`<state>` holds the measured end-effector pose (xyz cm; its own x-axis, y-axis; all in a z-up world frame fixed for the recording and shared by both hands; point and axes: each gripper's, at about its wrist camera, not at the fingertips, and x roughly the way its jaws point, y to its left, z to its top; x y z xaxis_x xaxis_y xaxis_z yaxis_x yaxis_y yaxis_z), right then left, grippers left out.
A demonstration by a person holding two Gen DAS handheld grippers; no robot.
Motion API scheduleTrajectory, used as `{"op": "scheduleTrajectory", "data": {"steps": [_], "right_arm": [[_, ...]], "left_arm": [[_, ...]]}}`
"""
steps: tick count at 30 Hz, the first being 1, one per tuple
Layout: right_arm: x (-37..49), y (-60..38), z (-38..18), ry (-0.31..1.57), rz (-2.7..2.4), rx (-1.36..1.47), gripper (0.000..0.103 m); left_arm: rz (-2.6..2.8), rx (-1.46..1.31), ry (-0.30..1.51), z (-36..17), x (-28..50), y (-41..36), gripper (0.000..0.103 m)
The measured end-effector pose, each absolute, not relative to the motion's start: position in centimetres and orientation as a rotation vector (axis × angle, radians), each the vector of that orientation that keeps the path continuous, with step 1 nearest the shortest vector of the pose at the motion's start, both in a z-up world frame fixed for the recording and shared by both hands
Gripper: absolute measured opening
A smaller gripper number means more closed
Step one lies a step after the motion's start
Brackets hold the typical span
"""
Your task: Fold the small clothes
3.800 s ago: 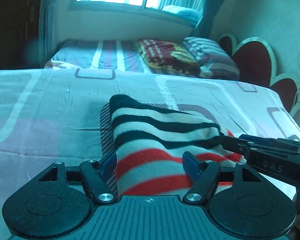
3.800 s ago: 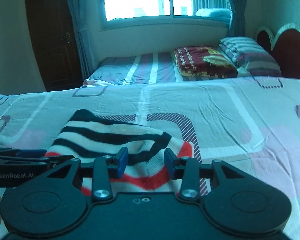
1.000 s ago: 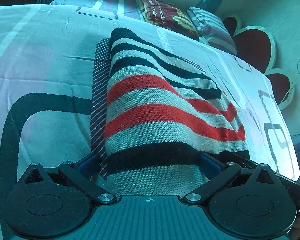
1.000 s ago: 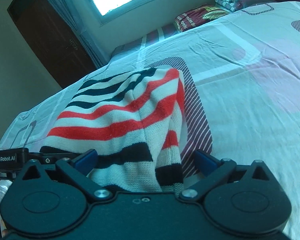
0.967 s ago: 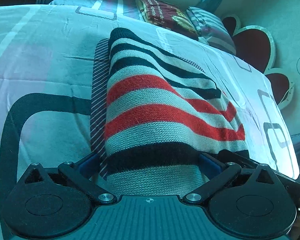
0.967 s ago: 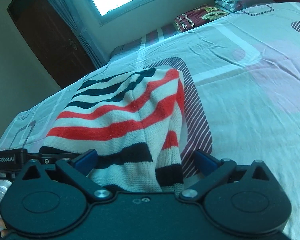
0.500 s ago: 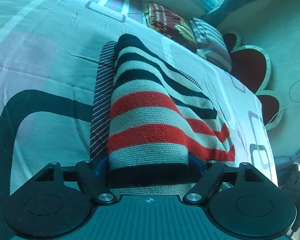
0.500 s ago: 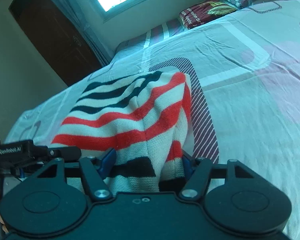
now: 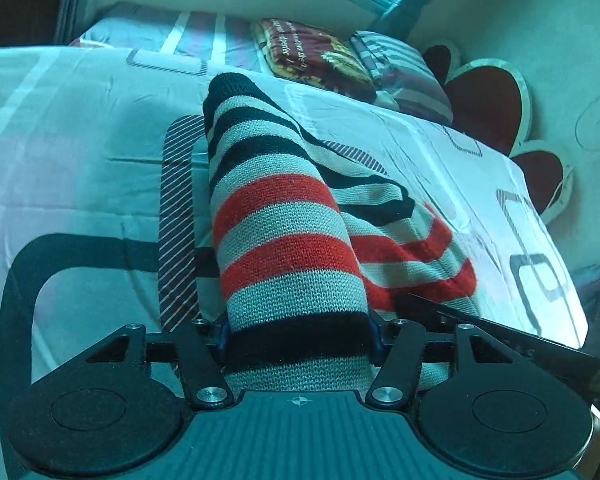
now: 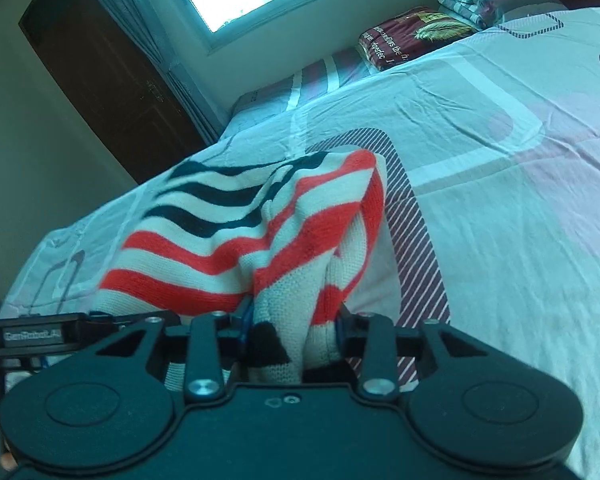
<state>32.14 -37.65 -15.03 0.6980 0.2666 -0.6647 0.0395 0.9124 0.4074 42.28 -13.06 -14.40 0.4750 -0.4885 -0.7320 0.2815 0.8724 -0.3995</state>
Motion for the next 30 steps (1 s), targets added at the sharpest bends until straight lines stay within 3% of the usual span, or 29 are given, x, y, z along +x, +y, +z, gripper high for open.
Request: {"op": "scheduleTrajectory", "data": {"steps": [5, 13, 15, 18, 30], "right_arm": [[32.7, -37.8, -15.9, 0.803, 0.134, 0.461, 0.055], [33.2, -38.4, -15.8, 0.86, 0.173, 0.48, 0.06], [33.4, -37.9, -15.7, 0.865, 0.175, 0.478, 0.054], [32.9, -37.8, -15.2, 0.844, 0.18, 0.493, 0.037], [31.3, -35.8, -11.3, 0.72, 0.231, 0.492, 0.034]], "left_arm": [[-0.461, -0.228, 0.977, -14.5, 42.6, -13.1, 0.058], [-0.463, -0.205, 0.972, -14.5, 42.4, -13.4, 0.059], [-0.458, -0.2, 0.966, -14.5, 42.3, -13.4, 0.059], [-0.453, -0.189, 0.948, -14.3, 41.8, -13.6, 0.059], [-0.506, -0.2, 0.85, -10.5, 40.1, -11.9, 0.055]]}}
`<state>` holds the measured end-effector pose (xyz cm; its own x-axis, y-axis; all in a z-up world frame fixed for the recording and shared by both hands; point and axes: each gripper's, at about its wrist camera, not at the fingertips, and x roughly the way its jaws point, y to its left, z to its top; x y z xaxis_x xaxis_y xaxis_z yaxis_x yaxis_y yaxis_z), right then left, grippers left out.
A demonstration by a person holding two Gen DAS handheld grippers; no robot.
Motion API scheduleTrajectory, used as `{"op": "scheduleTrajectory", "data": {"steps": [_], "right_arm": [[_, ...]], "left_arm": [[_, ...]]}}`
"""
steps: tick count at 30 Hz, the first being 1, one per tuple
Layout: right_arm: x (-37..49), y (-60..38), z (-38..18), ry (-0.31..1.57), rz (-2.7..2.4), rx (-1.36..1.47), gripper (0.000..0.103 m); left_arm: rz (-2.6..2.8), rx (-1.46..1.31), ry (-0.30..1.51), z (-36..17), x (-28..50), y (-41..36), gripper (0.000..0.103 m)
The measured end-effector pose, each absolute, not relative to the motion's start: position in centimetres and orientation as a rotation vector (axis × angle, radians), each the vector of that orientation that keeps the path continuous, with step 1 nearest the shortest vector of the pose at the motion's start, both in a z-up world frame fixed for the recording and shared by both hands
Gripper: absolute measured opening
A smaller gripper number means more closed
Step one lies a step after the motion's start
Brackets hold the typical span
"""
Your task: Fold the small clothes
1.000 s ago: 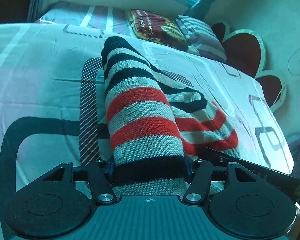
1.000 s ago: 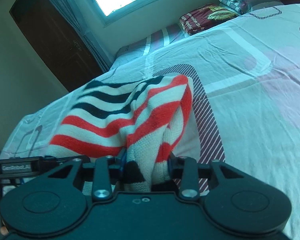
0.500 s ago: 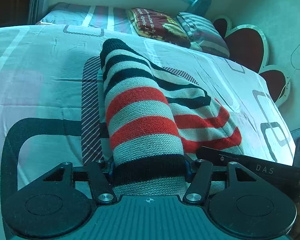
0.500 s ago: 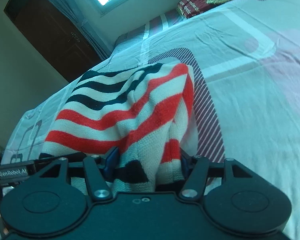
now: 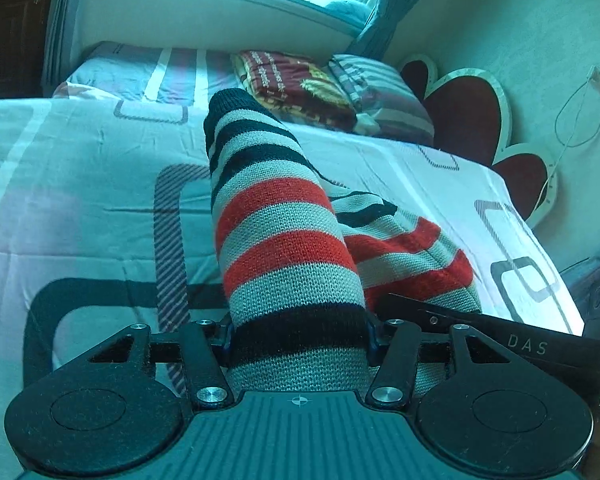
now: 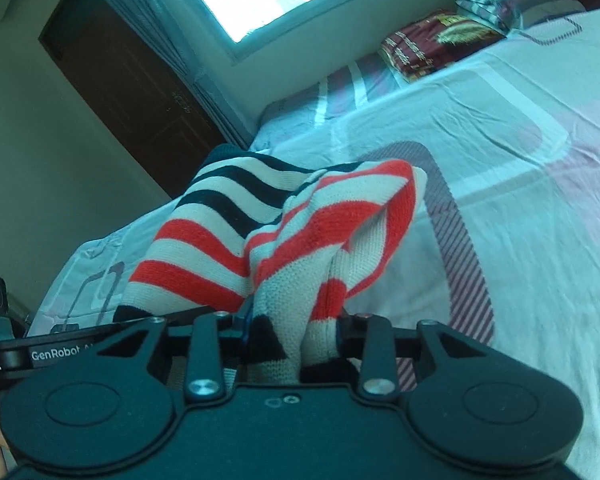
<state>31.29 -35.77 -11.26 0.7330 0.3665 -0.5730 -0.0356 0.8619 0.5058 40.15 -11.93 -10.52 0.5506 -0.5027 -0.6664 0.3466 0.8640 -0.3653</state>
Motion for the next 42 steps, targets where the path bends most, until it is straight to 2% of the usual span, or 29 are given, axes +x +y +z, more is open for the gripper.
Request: {"op": "scheduleTrajectory", "data": {"steps": [10, 17, 34, 42], "right_arm": [[31.5, -33.0, -10.3, 0.712, 0.229, 0.532, 0.034], [32.7, -28.6, -8.1, 0.68, 0.308, 0.489, 0.034], [35.2, -6.7, -10.1, 0.691, 0.377, 0.497, 0.034], [38.2, -1.0, -12.4, 0.714, 0.375, 0.466, 0.033]], "left_arm": [[-0.477, -0.258, 0.877, -10.7, 40.1, -8.3, 0.055], [-0.435, -0.243, 0.82, -8.3, 39.5, -3.9, 0.055], [-0.327, -0.222, 0.812, -9.4, 40.4, 20.6, 0.055], [-0.291, -0.241, 0.818, -12.8, 43.6, 27.4, 0.055]]}}
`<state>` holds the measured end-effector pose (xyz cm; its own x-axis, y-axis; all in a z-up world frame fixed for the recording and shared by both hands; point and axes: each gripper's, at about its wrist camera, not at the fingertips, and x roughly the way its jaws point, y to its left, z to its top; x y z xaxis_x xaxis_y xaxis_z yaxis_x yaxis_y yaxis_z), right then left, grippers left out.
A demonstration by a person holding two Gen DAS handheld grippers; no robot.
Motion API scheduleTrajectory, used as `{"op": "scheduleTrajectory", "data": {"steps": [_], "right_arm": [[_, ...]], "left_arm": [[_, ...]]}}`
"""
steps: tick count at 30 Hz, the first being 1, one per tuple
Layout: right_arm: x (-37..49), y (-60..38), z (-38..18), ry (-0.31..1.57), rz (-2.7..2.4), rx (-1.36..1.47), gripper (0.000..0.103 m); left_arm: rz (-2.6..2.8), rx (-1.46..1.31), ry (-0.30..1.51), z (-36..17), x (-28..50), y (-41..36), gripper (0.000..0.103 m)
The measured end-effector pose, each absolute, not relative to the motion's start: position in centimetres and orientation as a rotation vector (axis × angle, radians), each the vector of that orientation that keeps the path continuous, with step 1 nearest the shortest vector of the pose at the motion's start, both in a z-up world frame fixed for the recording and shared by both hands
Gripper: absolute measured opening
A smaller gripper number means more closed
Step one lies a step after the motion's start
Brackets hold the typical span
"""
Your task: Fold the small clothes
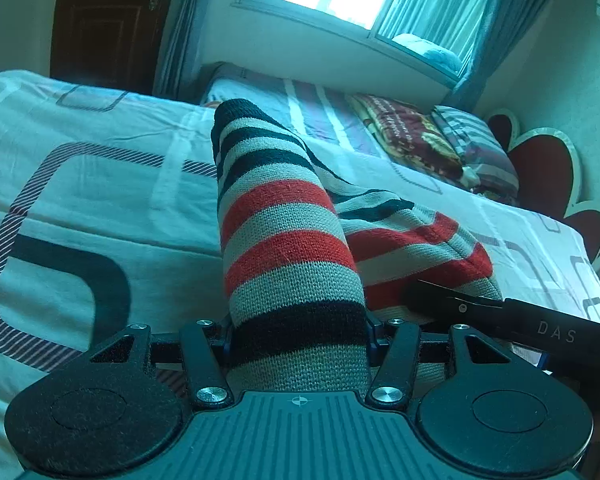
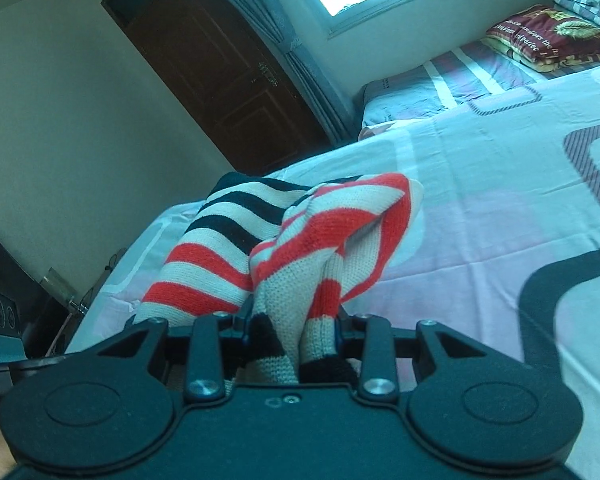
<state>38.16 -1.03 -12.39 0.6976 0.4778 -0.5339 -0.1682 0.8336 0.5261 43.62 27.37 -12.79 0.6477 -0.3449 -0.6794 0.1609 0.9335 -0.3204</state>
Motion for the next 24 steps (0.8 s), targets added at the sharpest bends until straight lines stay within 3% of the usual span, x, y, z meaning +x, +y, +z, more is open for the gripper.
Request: {"op": "scheduleTrajectory", "data": {"steps": [2, 5, 10, 14, 18, 24], "right_arm": [[39.0, -0.6, -13.6, 0.744, 0.365, 0.467, 0.033], [39.3, -0.4, -15.3, 0.775, 0.333, 0.454, 0.036], [39.1, -2.5, -17.5, 0.809, 0.294, 0.554, 0.053], [38.7, -2.1, -16.3, 0.802, 0.27, 0.494, 0.054], [38.9, -2.9, -14.0, 0.735, 0.225, 0.502, 0.055], [42.0, -0.4, -10.7, 0.674, 0.2, 0.387, 0.044]], "left_arm": [[-0.284, -0.255, 0.842, -14.3, 44.3, 28.3, 0.056], [-0.289, -0.275, 0.854, -16.7, 45.0, 28.9, 0.067], [-0.305, -0.289, 0.841, -18.1, 45.1, 29.3, 0.079], [-0.299, -0.287, 0.846, -17.6, 45.0, 29.7, 0.082], [-0.256, -0.233, 0.739, -14.2, 43.3, 29.4, 0.081], [-0.262, -0.188, 0.733, -12.5, 47.0, 27.2, 0.081]]}}
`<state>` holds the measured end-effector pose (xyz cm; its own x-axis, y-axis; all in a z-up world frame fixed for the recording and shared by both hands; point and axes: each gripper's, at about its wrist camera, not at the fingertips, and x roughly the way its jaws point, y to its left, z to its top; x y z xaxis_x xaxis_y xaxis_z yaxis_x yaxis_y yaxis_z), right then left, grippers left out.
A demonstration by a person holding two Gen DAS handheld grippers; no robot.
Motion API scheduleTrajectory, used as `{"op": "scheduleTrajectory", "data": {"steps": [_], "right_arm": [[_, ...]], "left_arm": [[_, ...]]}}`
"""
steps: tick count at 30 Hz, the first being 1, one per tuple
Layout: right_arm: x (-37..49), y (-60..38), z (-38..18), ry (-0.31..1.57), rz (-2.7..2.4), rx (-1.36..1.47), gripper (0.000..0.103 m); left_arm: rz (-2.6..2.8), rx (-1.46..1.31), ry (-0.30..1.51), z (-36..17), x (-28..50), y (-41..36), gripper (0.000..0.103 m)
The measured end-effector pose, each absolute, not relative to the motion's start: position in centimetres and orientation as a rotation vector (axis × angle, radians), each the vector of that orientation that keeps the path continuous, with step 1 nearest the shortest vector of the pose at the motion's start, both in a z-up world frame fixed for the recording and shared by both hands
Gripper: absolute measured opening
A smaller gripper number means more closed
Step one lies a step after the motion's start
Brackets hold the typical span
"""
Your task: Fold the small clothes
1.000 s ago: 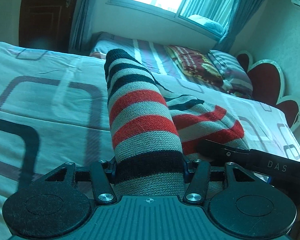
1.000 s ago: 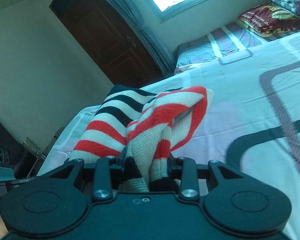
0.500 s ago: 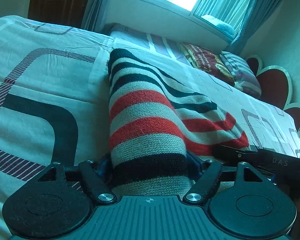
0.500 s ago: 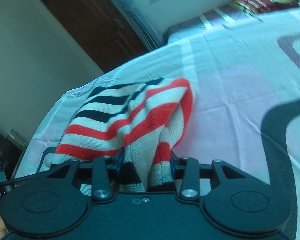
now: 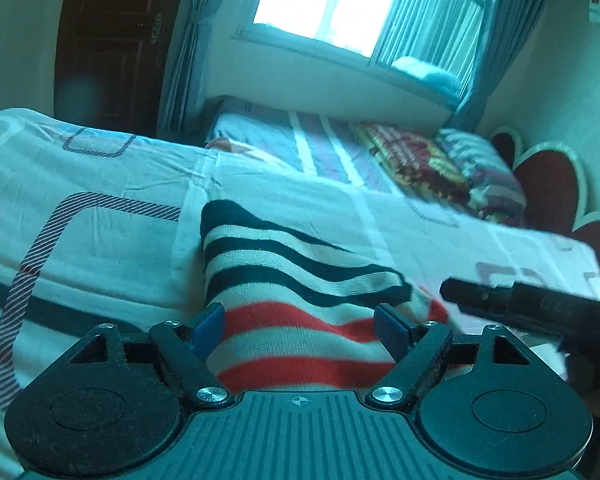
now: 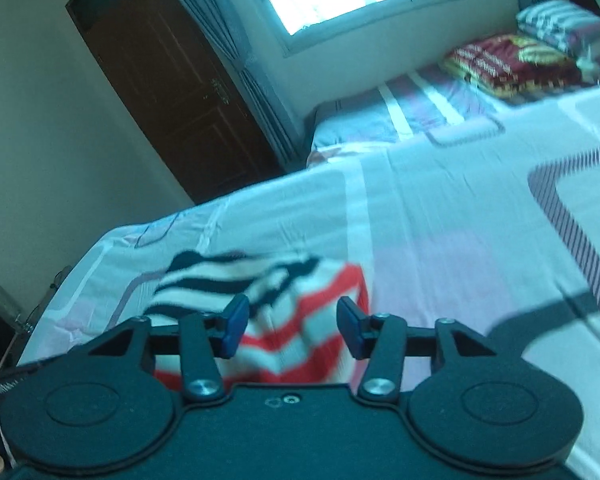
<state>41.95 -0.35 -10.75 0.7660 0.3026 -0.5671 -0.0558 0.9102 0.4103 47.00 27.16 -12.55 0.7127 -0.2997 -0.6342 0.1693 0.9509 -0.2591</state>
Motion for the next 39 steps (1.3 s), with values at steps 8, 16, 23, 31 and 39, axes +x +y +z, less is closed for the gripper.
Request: {"op": "scheduleTrajectory", "data": {"steps": [8, 16, 23, 31, 39], "right_arm": [[46.0, 3.3, -14.7, 0.787, 0.184, 0.106, 0.031], [40.3, 3.3, -11.4, 0.703, 0.209, 0.091, 0.033], [33.2, 4.0, -11.6, 0.684, 0.194, 0.081, 0.032], [32.6, 3.1, -15.2, 0.74, 0.092, 0.149, 0.036], [29.3, 2.1, -12.6, 0.732, 0.051, 0.324, 0.076]], "left_arm": [[-0.158, -0.326, 0.884, -17.7, 50.3, 28.8, 0.082], [-0.228, -0.165, 0.756, -13.8, 43.9, 27.9, 0.081], [-0.256, -0.115, 0.803, -14.8, 39.0, 27.9, 0.082], [-0.249, -0.138, 0.825, -16.3, 38.2, 28.2, 0.082], [-0.166, -0.027, 0.828, -13.2, 35.2, 26.5, 0.103]]}}
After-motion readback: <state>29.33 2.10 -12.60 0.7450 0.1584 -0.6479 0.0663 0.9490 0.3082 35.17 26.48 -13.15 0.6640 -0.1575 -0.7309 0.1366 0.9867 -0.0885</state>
